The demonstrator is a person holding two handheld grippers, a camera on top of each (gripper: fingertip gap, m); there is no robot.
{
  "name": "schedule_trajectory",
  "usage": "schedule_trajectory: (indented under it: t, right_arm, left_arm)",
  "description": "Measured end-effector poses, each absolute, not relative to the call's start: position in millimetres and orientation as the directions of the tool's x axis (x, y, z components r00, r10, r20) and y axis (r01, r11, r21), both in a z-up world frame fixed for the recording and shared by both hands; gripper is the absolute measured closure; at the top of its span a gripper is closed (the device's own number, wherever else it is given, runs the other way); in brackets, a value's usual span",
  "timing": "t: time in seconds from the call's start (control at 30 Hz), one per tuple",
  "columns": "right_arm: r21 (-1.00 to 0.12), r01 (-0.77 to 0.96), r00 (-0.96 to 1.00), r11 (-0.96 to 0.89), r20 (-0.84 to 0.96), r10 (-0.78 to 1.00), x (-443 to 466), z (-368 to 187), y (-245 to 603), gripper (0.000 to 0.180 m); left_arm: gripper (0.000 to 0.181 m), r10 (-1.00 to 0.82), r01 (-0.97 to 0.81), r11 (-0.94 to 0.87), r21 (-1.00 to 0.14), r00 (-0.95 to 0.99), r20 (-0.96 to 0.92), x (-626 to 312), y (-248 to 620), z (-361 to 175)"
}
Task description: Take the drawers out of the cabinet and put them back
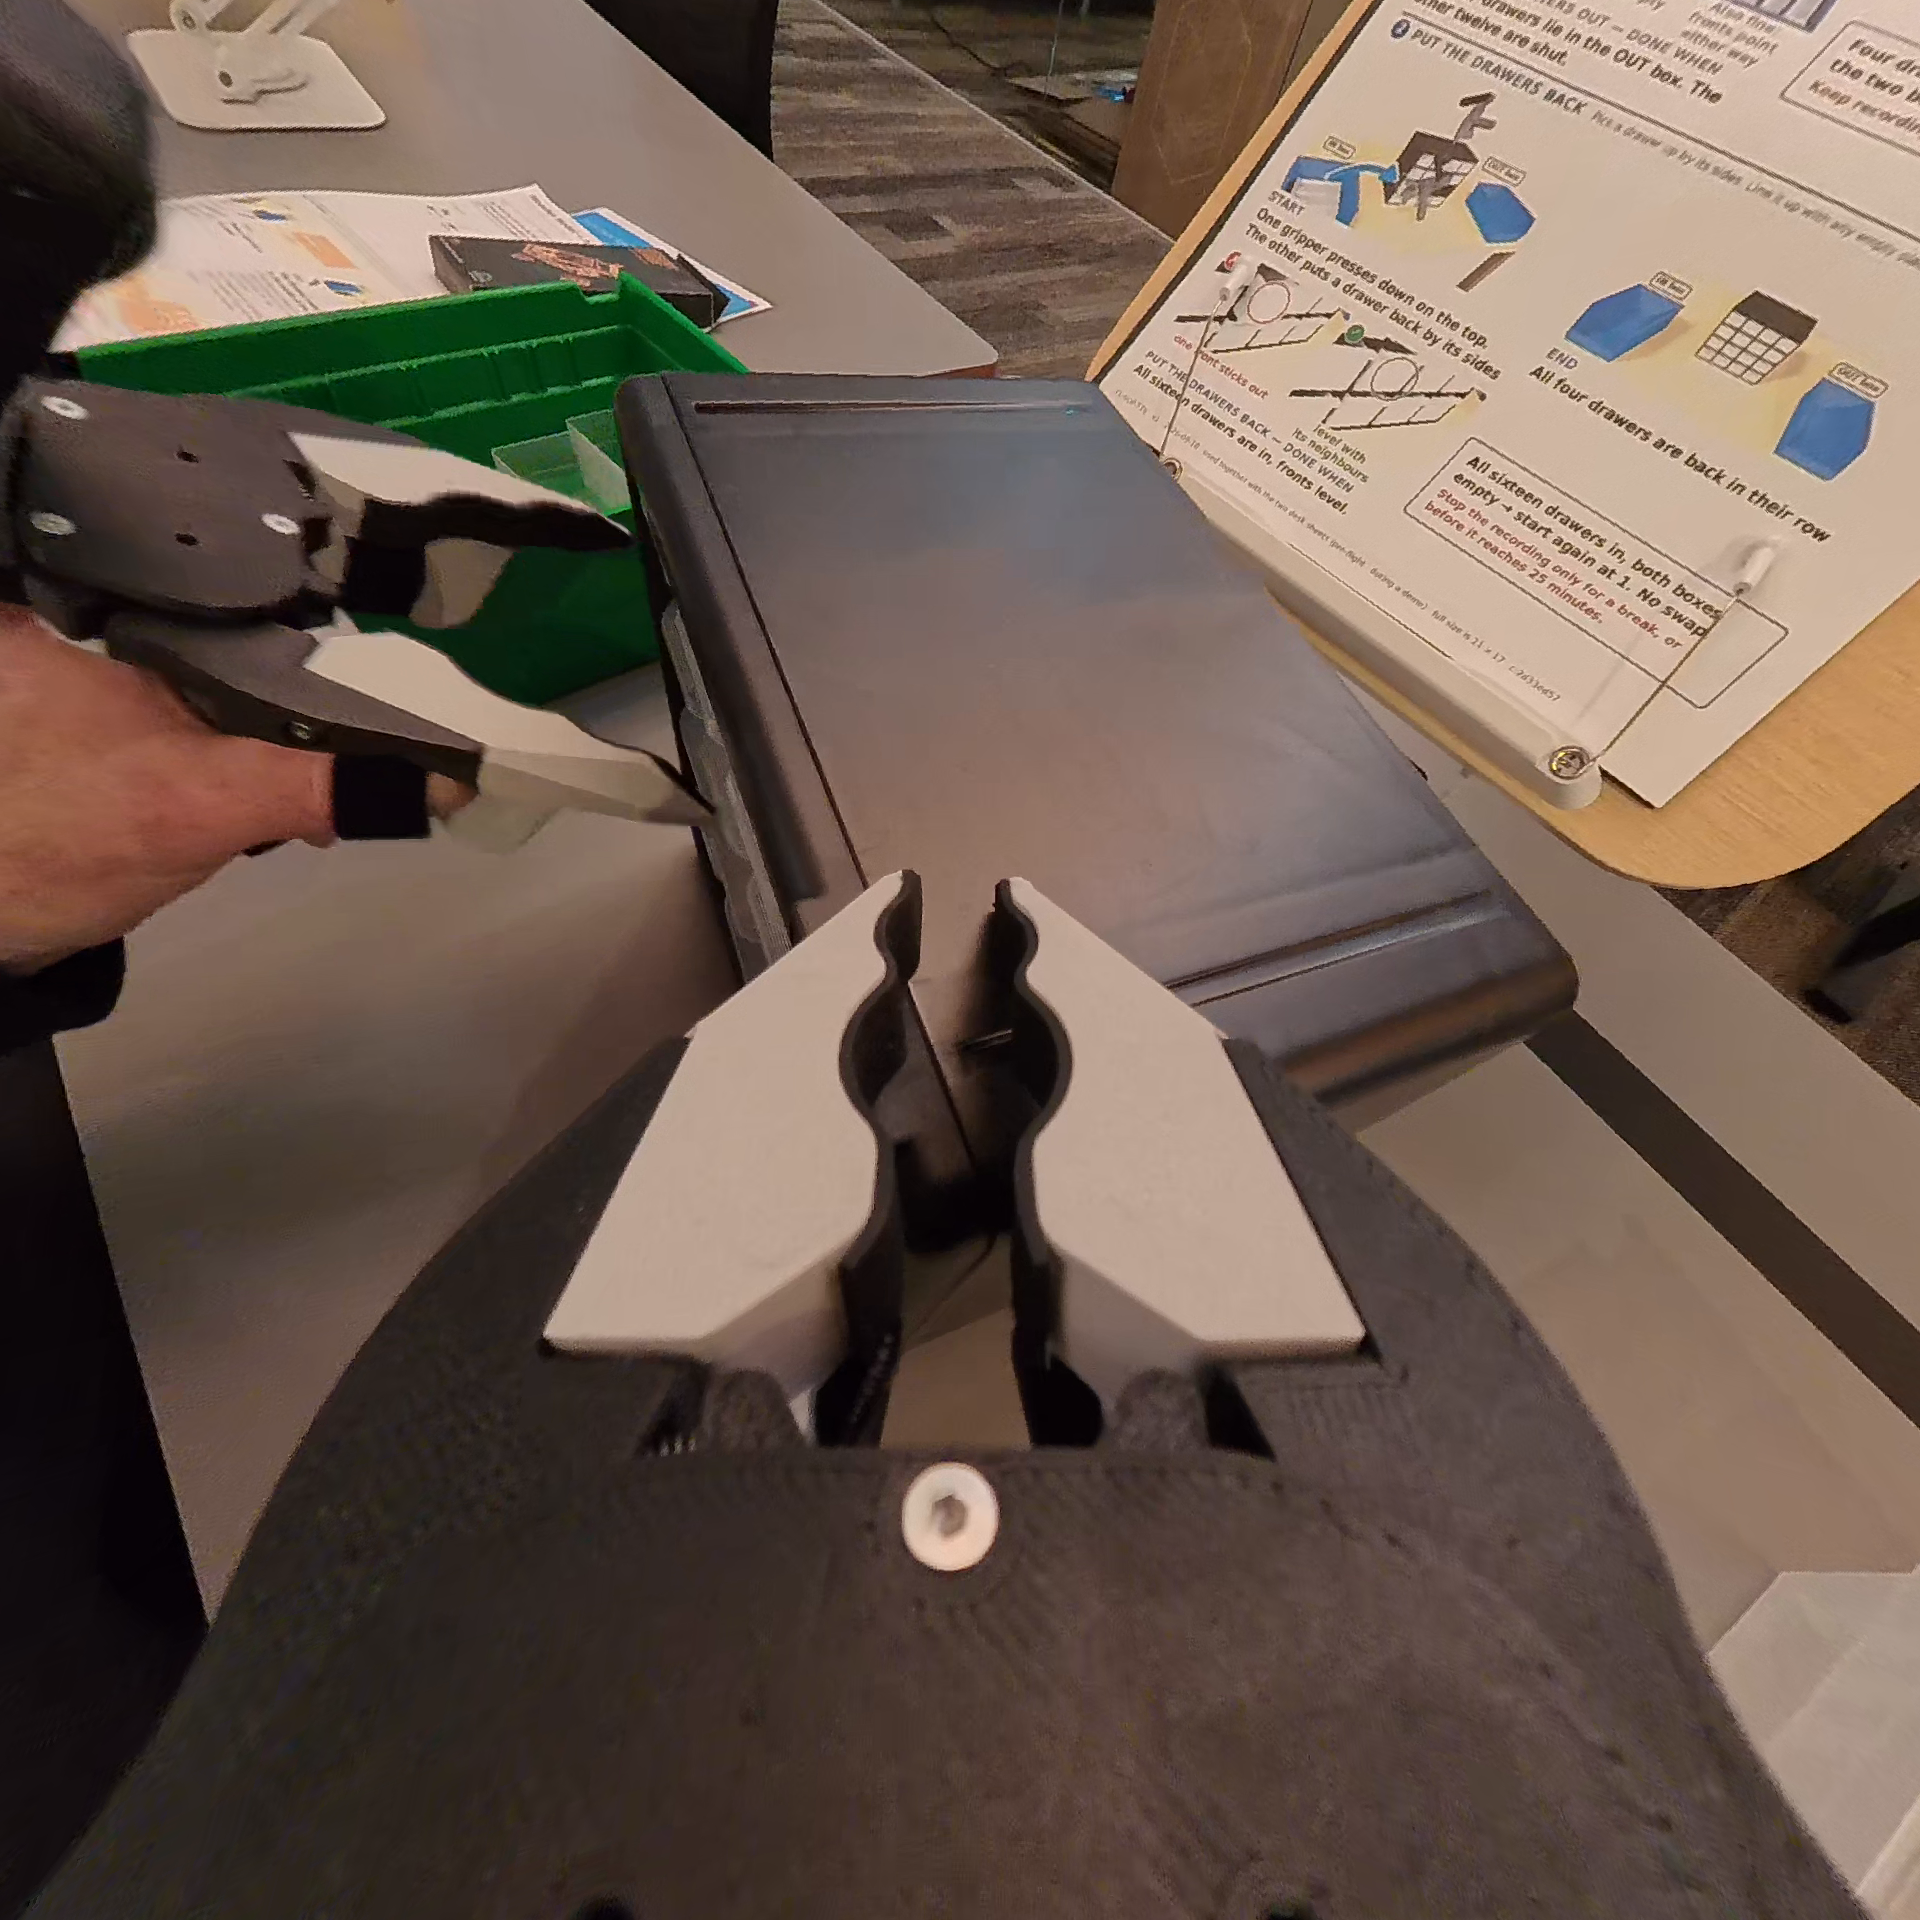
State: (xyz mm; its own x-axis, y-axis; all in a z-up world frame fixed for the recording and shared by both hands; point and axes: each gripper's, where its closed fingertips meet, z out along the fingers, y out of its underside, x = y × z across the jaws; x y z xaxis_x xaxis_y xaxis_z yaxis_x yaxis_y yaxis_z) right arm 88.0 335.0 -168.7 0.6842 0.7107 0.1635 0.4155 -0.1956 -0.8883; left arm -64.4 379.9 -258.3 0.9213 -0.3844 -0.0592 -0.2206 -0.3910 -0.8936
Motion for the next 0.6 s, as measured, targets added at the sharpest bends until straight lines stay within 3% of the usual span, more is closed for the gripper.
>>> schedule_trajectory:
  t: [0.17,0.23,0.27,0.33,0.6]
  right_arm:
    - [-0.890,0.411,0.684,-0.196,0.159,0.712,88,-169,335,0.167]
    - [-0.890,0.412,0.683,-0.195,0.160,0.712,88,-169,335,0.168]
    - [-0.890,0.412,0.683,-0.195,0.160,0.712,88,-169,335,0.168]
    - [-0.890,0.412,0.683,-0.196,0.159,0.713,88,-169,335,0.167]
    - [-0.890,0.411,0.684,-0.197,0.157,0.712,88,-169,335,0.167]
  left_arm:
    - [0.066,-0.310,-0.242,-0.321,-0.916,0.940,-0.140,-127,372,-227]
    - [0.086,-0.262,-0.219,-0.395,-0.892,0.958,-0.119,-169,380,-225]
    - [0.083,-0.224,-0.214,-0.467,-0.858,0.967,-0.119,-193,386,-231]
    - [0.093,-0.232,-0.246,-0.593,-0.767,0.964,-0.129,-225,395,-252]
    - [0.110,-0.251,-0.229,-0.763,-0.605,0.967,-0.050,-272,447,-326]
